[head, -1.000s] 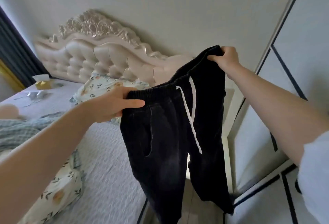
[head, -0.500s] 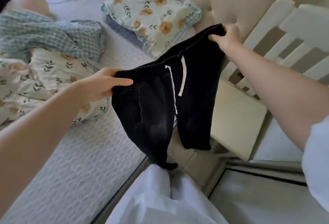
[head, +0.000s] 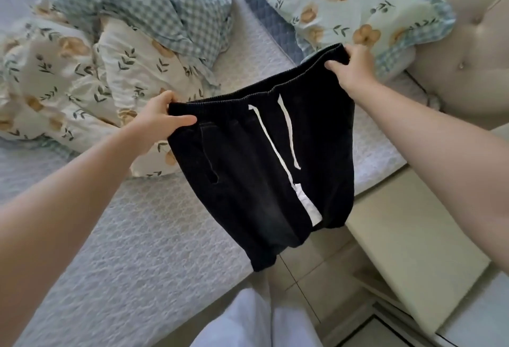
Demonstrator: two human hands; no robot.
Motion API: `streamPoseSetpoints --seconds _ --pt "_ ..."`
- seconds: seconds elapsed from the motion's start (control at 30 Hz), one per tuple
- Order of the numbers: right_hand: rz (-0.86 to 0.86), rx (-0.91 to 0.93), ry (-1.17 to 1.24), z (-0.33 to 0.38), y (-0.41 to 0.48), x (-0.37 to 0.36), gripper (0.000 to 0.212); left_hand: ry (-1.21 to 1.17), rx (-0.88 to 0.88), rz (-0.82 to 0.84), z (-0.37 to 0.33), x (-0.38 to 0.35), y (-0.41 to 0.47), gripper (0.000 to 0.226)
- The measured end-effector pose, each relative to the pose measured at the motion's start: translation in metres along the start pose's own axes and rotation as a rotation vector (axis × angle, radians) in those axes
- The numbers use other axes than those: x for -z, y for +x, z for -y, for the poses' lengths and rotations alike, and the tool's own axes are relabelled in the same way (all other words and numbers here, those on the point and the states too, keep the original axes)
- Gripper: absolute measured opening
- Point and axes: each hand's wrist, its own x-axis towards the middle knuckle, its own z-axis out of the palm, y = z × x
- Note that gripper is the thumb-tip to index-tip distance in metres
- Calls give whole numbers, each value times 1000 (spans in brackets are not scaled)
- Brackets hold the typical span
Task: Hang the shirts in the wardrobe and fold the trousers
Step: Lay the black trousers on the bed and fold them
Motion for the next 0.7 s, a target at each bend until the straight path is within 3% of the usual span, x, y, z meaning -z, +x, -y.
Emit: streamPoseSetpoints --seconds 0.17,0.27,0.37,0.57,0.7 --pt "36 13 -57 10 53 -81 19 21 -1 -138 41 13 55 42" --pt "33 31 -87 9 79 -123 24 -75 58 -233 62 14 79 24" --pt "7 68 -39 24 105 -159 13 -175 37 -358 76 27 93 16" --pt "66 174 147 111 165 -232 24 -395 39 -647 84 105 137 6" --pt "83 225 157 161 204 -281 26 -433 84 -703 94 161 198 13"
